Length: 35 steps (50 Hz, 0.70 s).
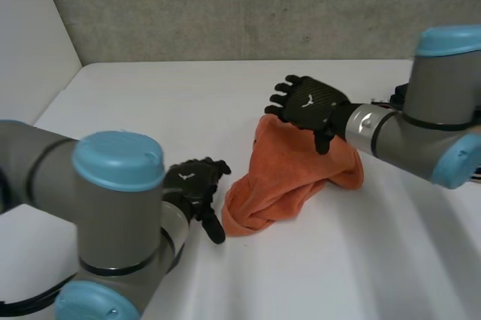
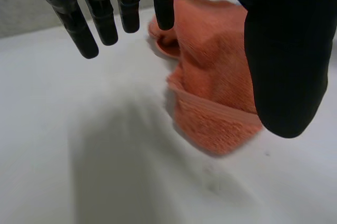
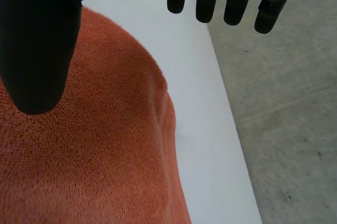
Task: Fold the laundry.
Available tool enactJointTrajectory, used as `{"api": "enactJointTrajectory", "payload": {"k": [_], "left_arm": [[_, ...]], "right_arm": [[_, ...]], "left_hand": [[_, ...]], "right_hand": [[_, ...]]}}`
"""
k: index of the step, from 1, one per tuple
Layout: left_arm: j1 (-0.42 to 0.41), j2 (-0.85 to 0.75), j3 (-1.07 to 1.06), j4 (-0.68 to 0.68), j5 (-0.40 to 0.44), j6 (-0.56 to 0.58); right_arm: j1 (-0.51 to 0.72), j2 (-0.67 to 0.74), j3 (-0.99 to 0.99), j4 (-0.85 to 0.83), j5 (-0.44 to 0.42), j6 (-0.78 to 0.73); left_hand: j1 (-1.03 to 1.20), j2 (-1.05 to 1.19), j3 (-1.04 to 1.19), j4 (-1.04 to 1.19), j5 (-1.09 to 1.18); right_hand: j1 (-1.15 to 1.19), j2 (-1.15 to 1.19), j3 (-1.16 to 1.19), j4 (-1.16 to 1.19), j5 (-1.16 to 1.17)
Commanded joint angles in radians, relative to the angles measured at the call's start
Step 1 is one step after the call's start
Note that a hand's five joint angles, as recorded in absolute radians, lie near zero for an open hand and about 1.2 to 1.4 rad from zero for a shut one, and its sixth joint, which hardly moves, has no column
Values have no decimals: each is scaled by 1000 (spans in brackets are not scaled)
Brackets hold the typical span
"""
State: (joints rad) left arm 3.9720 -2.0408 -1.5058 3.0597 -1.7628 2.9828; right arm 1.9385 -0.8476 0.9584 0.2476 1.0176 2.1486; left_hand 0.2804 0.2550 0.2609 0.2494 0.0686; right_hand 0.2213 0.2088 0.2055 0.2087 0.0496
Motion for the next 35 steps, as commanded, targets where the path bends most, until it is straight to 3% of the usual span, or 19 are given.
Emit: {"api": "enactJointTrajectory", "payload": {"k": [1,10,14,15,17,19,24,28,33,35], "left_arm": [[-27,-96,90,-12,-24,-2],[-33,-200,196,-44,-67,24],[-34,-248,249,-74,-57,38],[-36,-265,275,-90,-55,48],[-36,-282,309,-102,-57,59],[-27,-300,364,-113,-64,85],[47,-289,502,-95,-104,179],[121,-213,605,17,-119,206],[182,-83,657,288,-28,243],[187,-55,657,350,11,268]], "right_arm": [[28,119,-84,-11,12,-59],[43,228,-173,-36,18,-104],[45,237,-194,-47,7,-99],[46,234,-197,-66,4,-92],[48,228,-193,-96,4,-79],[48,216,-185,-161,9,-52],[39,174,-184,-347,42,37],[30,105,-188,-559,128,141],[19,-42,-130,-865,265,344],[17,-88,-92,-945,277,413]], "left_hand": [[-35,-9,-15,-4,3],[97,123,117,128,134],[346,372,366,377,384],[530,555,550,561,567],[769,794,788,800,806],[1113,1139,1133,1144,1151],[1116,1141,1135,1147,1153],[1116,1141,1135,1147,1153],[1116,1141,1135,1147,1153],[1116,1141,1135,1147,1153]], "right_hand": [[3,16,19,16,0],[105,118,121,118,103],[551,563,567,563,548],[881,893,896,893,878],[1174,1187,1190,1187,1171],[1175,1187,1191,1188,1172],[1175,1187,1191,1188,1172],[1175,1187,1191,1188,1172],[1175,1187,1191,1188,1172],[1175,1187,1191,1188,1172]]}}
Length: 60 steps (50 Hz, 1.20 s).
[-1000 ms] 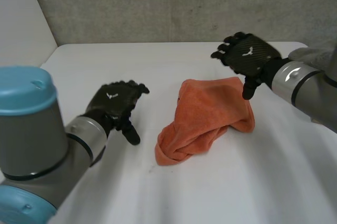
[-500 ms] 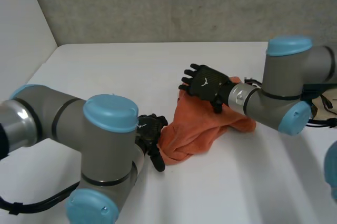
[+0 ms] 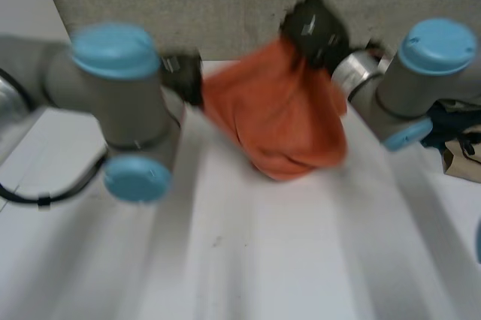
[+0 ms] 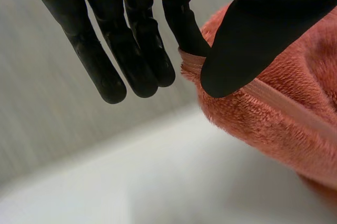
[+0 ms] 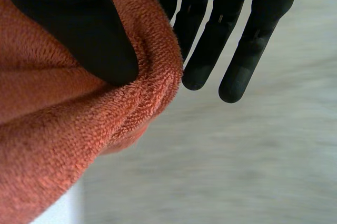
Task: Fold the laundry.
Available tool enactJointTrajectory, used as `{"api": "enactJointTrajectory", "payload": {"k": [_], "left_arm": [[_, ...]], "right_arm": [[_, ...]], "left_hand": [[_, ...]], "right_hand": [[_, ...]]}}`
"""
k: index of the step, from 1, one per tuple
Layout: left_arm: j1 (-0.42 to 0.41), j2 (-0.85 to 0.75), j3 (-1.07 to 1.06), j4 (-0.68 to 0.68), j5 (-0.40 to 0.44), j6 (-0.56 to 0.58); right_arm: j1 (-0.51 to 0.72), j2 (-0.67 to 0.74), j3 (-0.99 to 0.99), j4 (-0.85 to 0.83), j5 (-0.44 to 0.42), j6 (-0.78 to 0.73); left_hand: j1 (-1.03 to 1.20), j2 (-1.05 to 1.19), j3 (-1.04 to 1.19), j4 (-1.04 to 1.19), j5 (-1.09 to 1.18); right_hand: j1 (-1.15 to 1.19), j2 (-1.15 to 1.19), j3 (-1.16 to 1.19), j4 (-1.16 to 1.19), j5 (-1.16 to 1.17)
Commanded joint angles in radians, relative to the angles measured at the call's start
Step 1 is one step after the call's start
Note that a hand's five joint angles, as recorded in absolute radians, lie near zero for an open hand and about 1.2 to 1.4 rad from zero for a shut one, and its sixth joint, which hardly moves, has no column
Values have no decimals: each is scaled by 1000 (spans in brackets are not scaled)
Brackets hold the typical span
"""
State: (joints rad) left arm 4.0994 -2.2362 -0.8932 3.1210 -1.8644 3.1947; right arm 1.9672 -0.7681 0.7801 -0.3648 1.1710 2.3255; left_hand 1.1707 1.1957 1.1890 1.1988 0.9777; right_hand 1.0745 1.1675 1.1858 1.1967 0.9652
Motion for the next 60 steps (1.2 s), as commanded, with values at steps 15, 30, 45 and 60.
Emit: {"api": "enactJointTrajectory", "payload": {"k": [15,30,45,60], "left_arm": [[95,227,-343,284,157,129],[73,185,-747,347,307,137],[370,337,-825,330,385,162],[536,112,-622,258,780,310]], "right_arm": [[-82,-323,520,-228,-22,259],[-125,-326,829,194,-45,-38],[-186,-353,818,190,30,54],[-163,-333,838,165,35,95]], "left_hand": [[226,201,207,197,244],[-710,-735,-728,-738,-692],[-949,-974,-967,-977,-930],[-860,-885,-879,-888,-842]], "right_hand": [[322,229,210,200,257],[322,229,210,200,257],[322,229,210,200,257],[322,229,210,200,257]]}}
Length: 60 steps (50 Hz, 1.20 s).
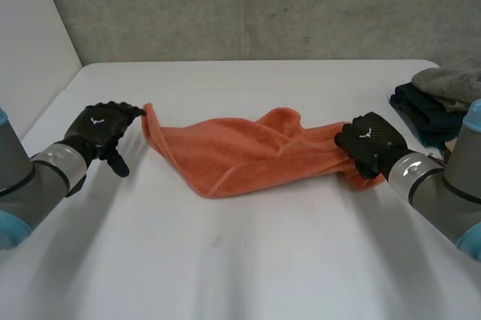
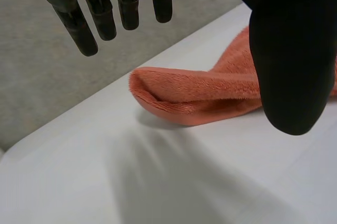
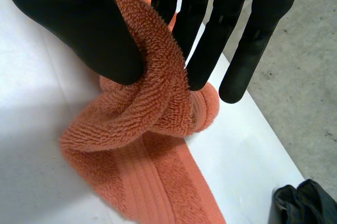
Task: Fold the laundry.
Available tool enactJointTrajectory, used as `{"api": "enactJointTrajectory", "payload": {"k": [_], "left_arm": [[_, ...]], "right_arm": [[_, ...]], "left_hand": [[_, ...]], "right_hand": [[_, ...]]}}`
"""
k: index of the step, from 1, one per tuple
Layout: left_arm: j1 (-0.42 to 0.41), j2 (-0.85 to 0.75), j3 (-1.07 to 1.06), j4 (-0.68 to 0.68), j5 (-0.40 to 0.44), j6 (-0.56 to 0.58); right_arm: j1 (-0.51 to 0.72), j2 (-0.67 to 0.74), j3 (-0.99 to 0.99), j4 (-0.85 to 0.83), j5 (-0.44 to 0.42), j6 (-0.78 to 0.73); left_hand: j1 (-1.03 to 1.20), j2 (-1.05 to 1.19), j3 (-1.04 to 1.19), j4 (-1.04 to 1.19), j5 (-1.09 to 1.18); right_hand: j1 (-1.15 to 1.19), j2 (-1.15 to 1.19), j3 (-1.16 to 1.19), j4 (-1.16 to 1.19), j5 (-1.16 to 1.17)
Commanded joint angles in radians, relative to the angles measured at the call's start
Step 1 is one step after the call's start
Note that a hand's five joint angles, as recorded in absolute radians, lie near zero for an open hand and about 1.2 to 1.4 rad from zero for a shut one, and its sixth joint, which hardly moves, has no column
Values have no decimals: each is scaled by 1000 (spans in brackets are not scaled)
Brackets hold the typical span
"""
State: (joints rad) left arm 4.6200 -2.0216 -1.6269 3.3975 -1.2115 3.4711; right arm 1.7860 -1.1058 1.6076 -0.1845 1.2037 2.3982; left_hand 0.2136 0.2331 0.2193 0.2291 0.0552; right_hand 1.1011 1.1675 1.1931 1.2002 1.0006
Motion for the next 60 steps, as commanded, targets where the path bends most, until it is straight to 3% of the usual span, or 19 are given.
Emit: {"api": "enactJointTrajectory", "payload": {"k": [1,8,15,25,31,35,38,40,41,47,52,60], "left_arm": [[11,-123,139,-14,141,34],[-13,-206,265,32,142,52],[-32,-336,438,31,155,157],[-43,-517,706,-144,145,296],[-46,-586,802,-162,135,322],[-53,-615,846,-162,138,312],[-61,-635,866,-162,135,298],[-64,-637,866,-158,129,302],[-66,-634,865,-153,121,306],[-64,-499,787,-129,-15,304],[-55,-233,630,-83,-123,252],[-20,169,432,-87,-148,85]], "right_arm": [[21,3,15,-16,2,25],[23,4,25,-21,1,32],[20,6,31,-20,-3,32],[12,6,37,-21,-4,29],[1,7,35,-21,-7,30],[-7,9,32,-21,-9,29],[-11,12,29,-21,-9,27],[-14,11,23,-20,-9,29],[-14,9,22,-18,-9,29],[-14,-18,-24,0,4,32],[-14,-109,-142,97,40,65],[-30,-232,-385,362,103,122]], "left_hand": [[111,92,106,96,95],[208,189,202,193,192],[258,239,252,243,242],[267,248,261,252,251],[334,315,329,319,318],[478,458,472,462,462],[780,760,774,764,763],[1180,1161,1174,1165,1164],[1183,1163,1177,1167,1166],[1183,1163,1177,1167,1167],[1183,1163,1177,1167,1167],[1183,1163,1177,1167,1167]], "right_hand": [[295,229,203,196,221],[295,229,203,196,221],[295,229,203,196,221],[295,229,203,196,221],[295,229,203,196,221],[295,229,203,196,221],[295,229,203,196,221],[295,229,203,196,221],[295,229,203,196,221],[295,229,203,196,221],[295,229,203,196,221],[295,229,203,196,221]]}}
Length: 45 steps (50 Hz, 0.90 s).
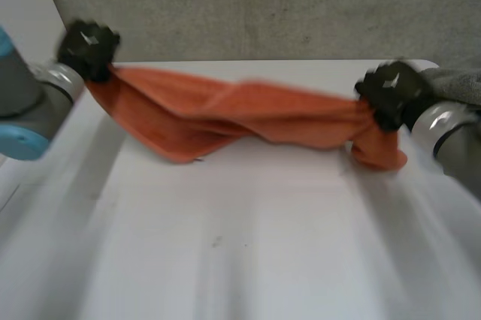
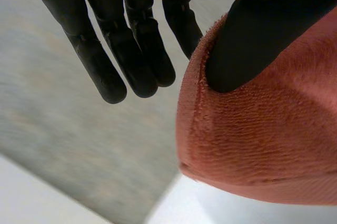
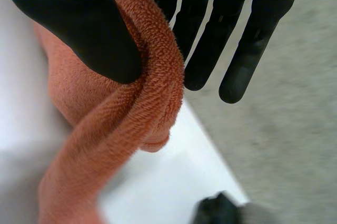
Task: Fold the laundry.
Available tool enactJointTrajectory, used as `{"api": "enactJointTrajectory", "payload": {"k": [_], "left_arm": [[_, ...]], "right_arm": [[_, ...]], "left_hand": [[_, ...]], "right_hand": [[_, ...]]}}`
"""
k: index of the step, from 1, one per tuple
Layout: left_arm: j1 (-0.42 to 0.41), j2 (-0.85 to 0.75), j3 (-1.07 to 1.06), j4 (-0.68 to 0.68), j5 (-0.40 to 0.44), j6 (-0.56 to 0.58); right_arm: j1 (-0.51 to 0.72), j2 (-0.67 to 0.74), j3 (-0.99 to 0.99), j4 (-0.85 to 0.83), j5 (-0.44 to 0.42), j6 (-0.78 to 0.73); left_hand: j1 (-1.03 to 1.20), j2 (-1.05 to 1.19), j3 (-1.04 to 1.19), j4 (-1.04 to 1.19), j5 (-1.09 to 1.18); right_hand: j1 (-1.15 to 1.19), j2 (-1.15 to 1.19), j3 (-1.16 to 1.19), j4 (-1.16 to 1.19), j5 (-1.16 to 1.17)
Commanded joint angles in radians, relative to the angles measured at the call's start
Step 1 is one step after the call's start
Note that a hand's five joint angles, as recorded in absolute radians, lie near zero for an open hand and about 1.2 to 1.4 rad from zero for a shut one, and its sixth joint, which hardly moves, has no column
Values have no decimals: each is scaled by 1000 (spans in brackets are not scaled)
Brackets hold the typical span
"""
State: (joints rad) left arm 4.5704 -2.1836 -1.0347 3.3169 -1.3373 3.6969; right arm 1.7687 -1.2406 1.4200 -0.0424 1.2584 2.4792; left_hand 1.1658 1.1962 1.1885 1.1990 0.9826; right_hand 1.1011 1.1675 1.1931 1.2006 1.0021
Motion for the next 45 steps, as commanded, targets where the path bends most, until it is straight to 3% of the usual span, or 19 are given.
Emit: {"api": "enactJointTrajectory", "payload": {"k": [1,8,14,20,27,31,36,45], "left_arm": [[33,362,-171,-14,-22,-161],[55,476,-252,-223,18,-236],[38,400,-300,-312,26,-229],[27,178,-213,-180,-19,-206],[22,47,66,-14,-40,-242],[22,28,234,151,-95,-359],[19,77,294,352,-239,-550],[5,172,58,293,-151,-557]], "right_arm": [[-14,-103,-217,254,50,38],[-15,-77,-312,466,36,-83],[24,10,-297,452,41,-158],[83,153,-317,279,96,-128],[118,257,-437,-112,164,-97],[130,262,-500,-399,208,-57],[136,228,-468,-729,216,56],[123,178,-267,-674,118,102]], "left_hand": [[230,200,208,197,239],[230,200,208,197,239],[230,200,208,197,239],[230,200,208,197,239],[230,200,208,197,239],[230,200,208,197,239],[230,200,208,197,239],[230,200,208,197,239]], "right_hand": [[295,229,203,196,220],[295,229,203,196,220],[295,229,203,196,220],[295,229,203,196,220],[295,229,203,196,220],[295,229,203,196,220],[295,229,203,196,220],[295,229,203,196,220]]}}
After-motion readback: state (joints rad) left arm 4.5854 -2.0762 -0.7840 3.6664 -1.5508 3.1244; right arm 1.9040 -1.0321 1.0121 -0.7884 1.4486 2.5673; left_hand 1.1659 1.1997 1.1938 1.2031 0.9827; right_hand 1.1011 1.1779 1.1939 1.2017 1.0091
